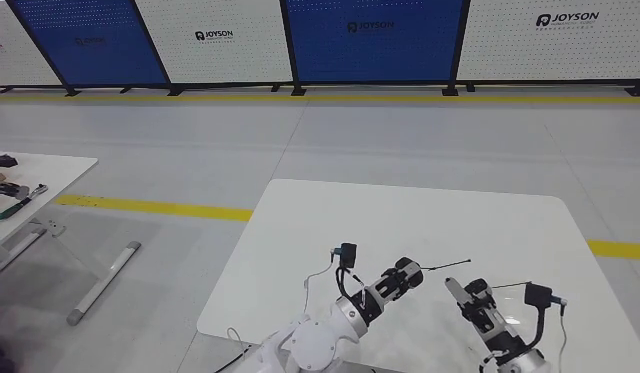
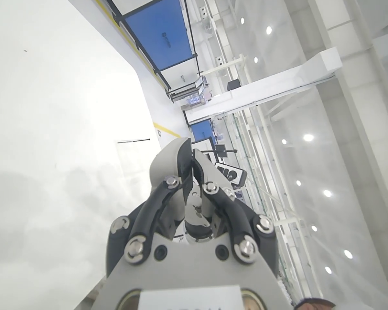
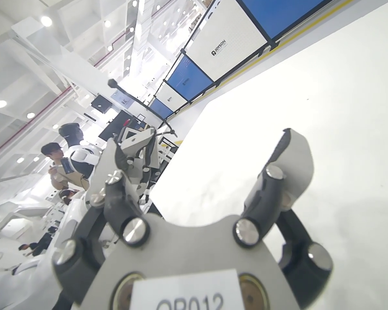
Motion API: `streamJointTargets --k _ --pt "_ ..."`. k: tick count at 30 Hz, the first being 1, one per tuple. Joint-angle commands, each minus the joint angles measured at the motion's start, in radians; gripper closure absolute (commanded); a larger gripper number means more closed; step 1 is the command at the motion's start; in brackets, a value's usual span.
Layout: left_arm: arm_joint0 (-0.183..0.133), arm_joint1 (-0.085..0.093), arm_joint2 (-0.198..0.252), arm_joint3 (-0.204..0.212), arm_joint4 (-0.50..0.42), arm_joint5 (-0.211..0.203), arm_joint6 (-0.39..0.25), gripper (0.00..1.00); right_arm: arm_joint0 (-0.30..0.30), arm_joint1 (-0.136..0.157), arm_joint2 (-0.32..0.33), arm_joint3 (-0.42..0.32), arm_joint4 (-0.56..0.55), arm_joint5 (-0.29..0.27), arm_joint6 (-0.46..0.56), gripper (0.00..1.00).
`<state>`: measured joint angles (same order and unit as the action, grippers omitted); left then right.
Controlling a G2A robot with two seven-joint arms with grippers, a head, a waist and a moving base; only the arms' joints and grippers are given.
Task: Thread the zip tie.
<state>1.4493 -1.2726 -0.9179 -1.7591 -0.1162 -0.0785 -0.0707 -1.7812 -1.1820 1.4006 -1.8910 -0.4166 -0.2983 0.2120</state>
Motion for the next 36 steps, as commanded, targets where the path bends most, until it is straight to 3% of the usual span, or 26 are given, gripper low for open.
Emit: streamJointTargets --k 1,8,17,19,22,26,36 --pt "0.006 0.001 -0.016 -0.005 -0.027 -0.006 -0.001 1.0 0.006 0.004 0.008 0.008 -0.043 -0.024 0.018 0.0" --pt "0.037 0.01 -0.058 -0.043 -0.036 -0.018 -0.01 1.0 0.023 0.016 0.034 0.022 -0.152 -0.042 0.051 0.0" --pt "0.037 0.01 -0.058 -0.043 -0.036 -0.018 -0.01 1.0 0.024 0.016 0.032 0.024 -0.154 -0.04 0.052 0.0" --pt "0.037 0.01 -0.057 -0.043 -0.037 -0.018 -0.011 1.0 0.039 0.016 0.024 0.038 -0.206 -0.027 0.04 0.0" --pt "0.038 0.01 -0.052 -0.043 -0.056 -0.014 -0.031 1.0 0.054 0.016 0.011 0.058 -0.259 -0.041 0.017 0.0" --pt "0.038 0.012 -0.061 -0.044 -0.143 0.001 -0.111 1.0 0.065 0.018 -0.012 0.073 -0.4 -0.042 -0.064 0.0" --pt "0.037 0.013 -0.066 -0.044 -0.146 0.004 -0.11 1.0 0.067 0.016 -0.028 0.077 -0.396 -0.042 -0.084 0.0"
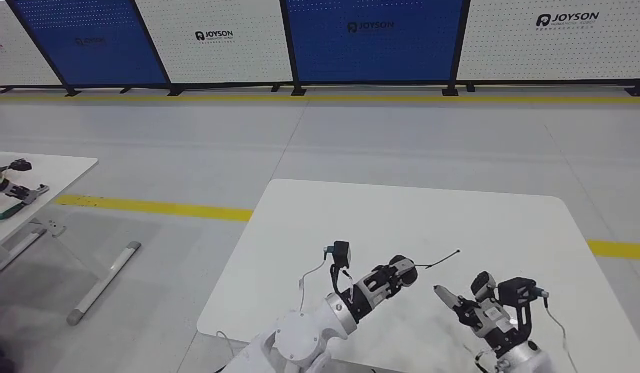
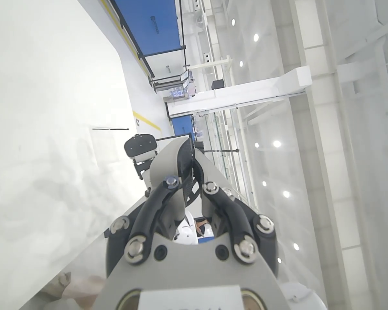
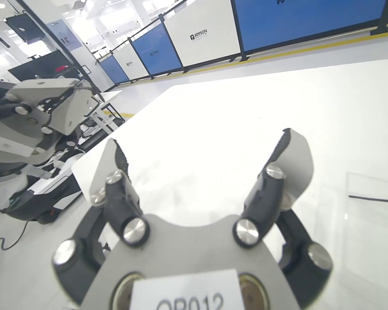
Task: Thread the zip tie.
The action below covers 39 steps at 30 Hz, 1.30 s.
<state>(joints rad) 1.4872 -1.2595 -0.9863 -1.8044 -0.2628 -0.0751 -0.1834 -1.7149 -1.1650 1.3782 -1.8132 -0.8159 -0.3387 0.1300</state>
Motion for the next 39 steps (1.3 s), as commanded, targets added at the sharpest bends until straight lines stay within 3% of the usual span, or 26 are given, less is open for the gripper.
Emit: streamJointTargets --k 1,4,5,6,8,9,11,16,23,39 --pt "-0.002 -0.001 0.004 0.004 0.003 0.002 0.007 1.0 0.0 -0.001 -0.01 -0.001 0.005 -0.001 -0.002 0.0" --pt "-0.007 -0.003 0.011 0.011 0.011 0.003 0.022 1.0 0.004 -0.002 -0.023 0.002 0.008 -0.001 -0.003 0.0" --pt "-0.008 -0.003 0.013 0.013 0.013 0.003 0.026 1.0 0.006 -0.002 -0.026 0.004 0.014 -0.001 -0.004 0.08" --pt "-0.01 -0.004 0.016 0.016 0.015 0.004 0.03 1.0 0.008 -0.003 -0.032 0.007 0.028 -0.001 -0.002 0.49" --pt "-0.013 -0.005 0.022 0.021 0.019 0.007 0.034 1.0 0.013 -0.004 -0.036 0.008 0.039 -0.001 0.004 0.43" --pt "-0.015 -0.006 0.025 0.024 0.02 0.009 0.035 1.0 0.015 -0.004 -0.039 0.008 0.04 0.0 0.007 0.52" --pt "-0.017 -0.007 0.03 0.029 0.021 0.012 0.036 1.0 0.017 -0.005 -0.045 0.006 0.037 -0.001 0.007 0.59" --pt "-0.026 -0.009 0.046 0.042 0.025 0.017 0.029 1.0 0.022 -0.006 -0.059 0.007 0.028 -0.001 0.002 0.59" --pt "-0.034 -0.012 0.061 0.052 0.028 0.02 0.025 1.0 0.025 -0.005 -0.07 0.006 0.015 -0.001 -0.011 0.67" --pt "-0.035 -0.014 0.073 0.05 0.05 0.02 0.044 1.0 0.024 0.0 -0.083 -0.007 -0.011 -0.001 0.003 0.75"
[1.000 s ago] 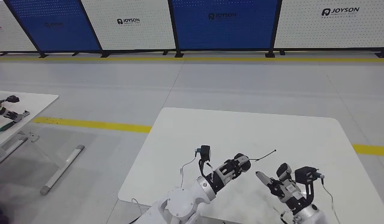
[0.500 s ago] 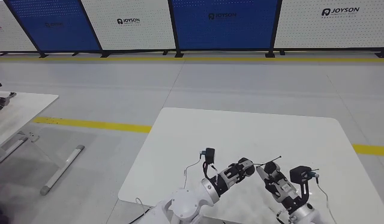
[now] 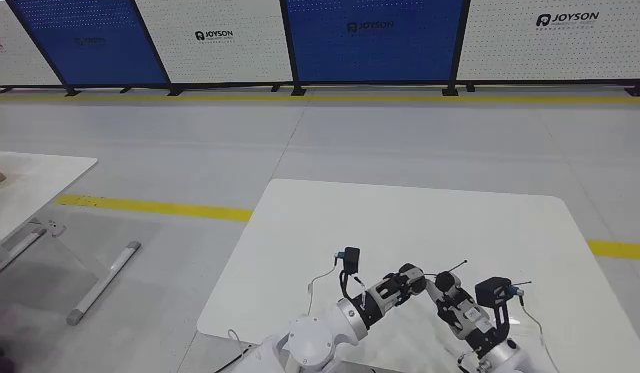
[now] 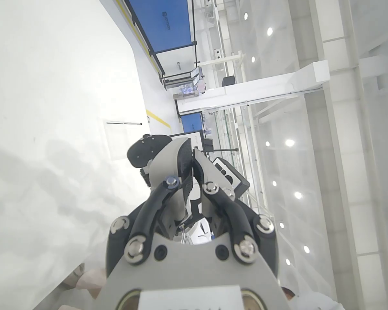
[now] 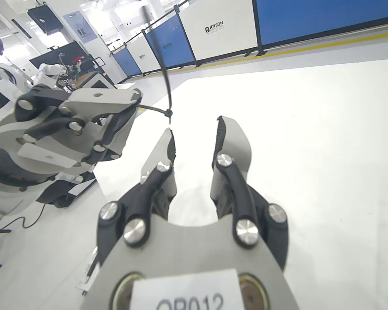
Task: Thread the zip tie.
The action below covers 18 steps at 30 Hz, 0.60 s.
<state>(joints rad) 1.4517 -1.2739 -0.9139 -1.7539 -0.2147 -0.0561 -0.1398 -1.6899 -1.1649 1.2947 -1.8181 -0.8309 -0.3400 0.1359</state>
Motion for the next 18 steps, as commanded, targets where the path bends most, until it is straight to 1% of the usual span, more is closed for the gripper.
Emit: streamJointTargets --k 1,2,3,4,6,10,12,14,16,18 --pt "0.0 0.0 0.002 -0.001 0.004 0.002 0.001 1.0 -0.003 0.0 0.004 -0.006 0.012 0.0 -0.011 0.78" --pt "0.0 0.0 0.003 -0.001 0.006 0.004 0.001 1.0 -0.004 0.001 0.005 -0.009 0.016 0.0 -0.014 0.85" --pt "-0.001 -0.001 0.004 -0.001 0.007 0.005 0.002 1.0 -0.006 0.001 0.007 -0.012 0.018 0.0 -0.014 0.85" --pt "-0.002 -0.001 0.006 0.0 0.008 0.006 0.003 1.0 -0.007 0.002 0.008 -0.015 0.019 0.0 -0.013 0.83" --pt "-0.006 -0.002 0.01 0.003 0.009 0.009 0.005 1.0 -0.009 0.004 0.008 -0.019 0.019 0.0 -0.009 0.84" --pt "-0.012 -0.004 0.017 0.005 0.014 0.017 0.007 1.0 -0.01 0.006 0.009 -0.022 0.024 0.0 -0.004 0.81" --pt "-0.015 -0.005 0.019 0.005 0.015 0.022 0.005 1.0 -0.01 0.007 0.008 -0.022 0.028 0.0 0.0 0.82" --pt "-0.017 -0.005 0.021 0.006 0.015 0.025 0.007 1.0 -0.008 0.008 0.008 -0.023 0.026 0.0 0.007 0.8" --pt "-0.019 -0.006 0.023 0.007 0.015 0.027 0.009 1.0 -0.008 0.01 0.008 -0.026 0.026 0.0 0.011 0.76" --pt "-0.021 -0.007 0.024 0.007 0.016 0.028 0.01 1.0 -0.008 0.01 0.009 -0.029 0.031 0.0 0.009 0.79"
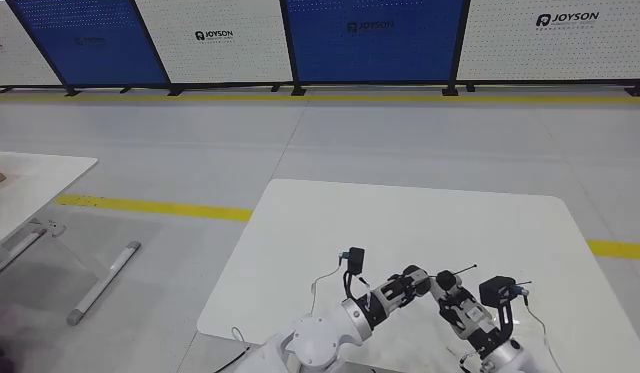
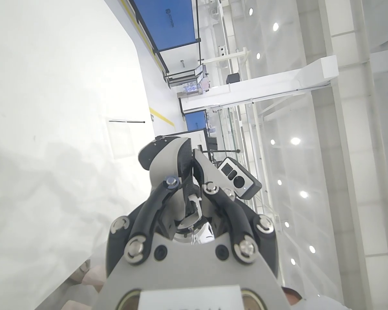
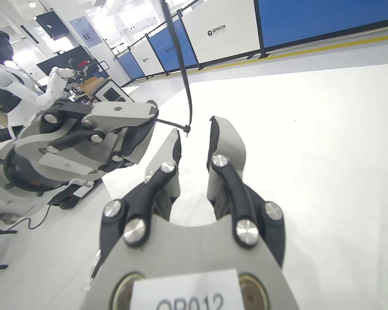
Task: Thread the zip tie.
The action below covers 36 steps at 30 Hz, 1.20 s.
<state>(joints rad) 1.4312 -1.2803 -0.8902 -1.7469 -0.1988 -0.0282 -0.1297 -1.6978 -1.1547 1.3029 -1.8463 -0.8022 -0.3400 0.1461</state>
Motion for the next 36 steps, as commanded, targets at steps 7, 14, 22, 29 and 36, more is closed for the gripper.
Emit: streamJointTargets --k 7,14,22,29,36 --pt "-0.004 -0.002 0.006 0.0 0.008 0.005 0.002 1.0 -0.002 0.004 0.006 -0.005 0.017 0.0 -0.007 0.92" --pt "-0.006 -0.003 0.008 0.002 0.009 0.002 0.002 1.0 0.002 0.006 0.003 0.003 0.026 0.0 -0.007 1.0" --pt "-0.002 -0.002 0.015 -0.005 0.019 -0.048 -0.031 1.0 0.01 0.007 -0.01 0.007 0.014 0.0 0.004 1.0" --pt "0.004 0.0 0.016 -0.01 0.023 -0.072 -0.038 1.0 0.013 0.007 -0.017 0.014 0.003 0.0 0.009 1.0" --pt "0.013 0.001 0.01 -0.015 0.018 -0.098 -0.035 1.0 0.015 0.008 -0.023 0.017 -0.016 0.0 0.014 1.0"
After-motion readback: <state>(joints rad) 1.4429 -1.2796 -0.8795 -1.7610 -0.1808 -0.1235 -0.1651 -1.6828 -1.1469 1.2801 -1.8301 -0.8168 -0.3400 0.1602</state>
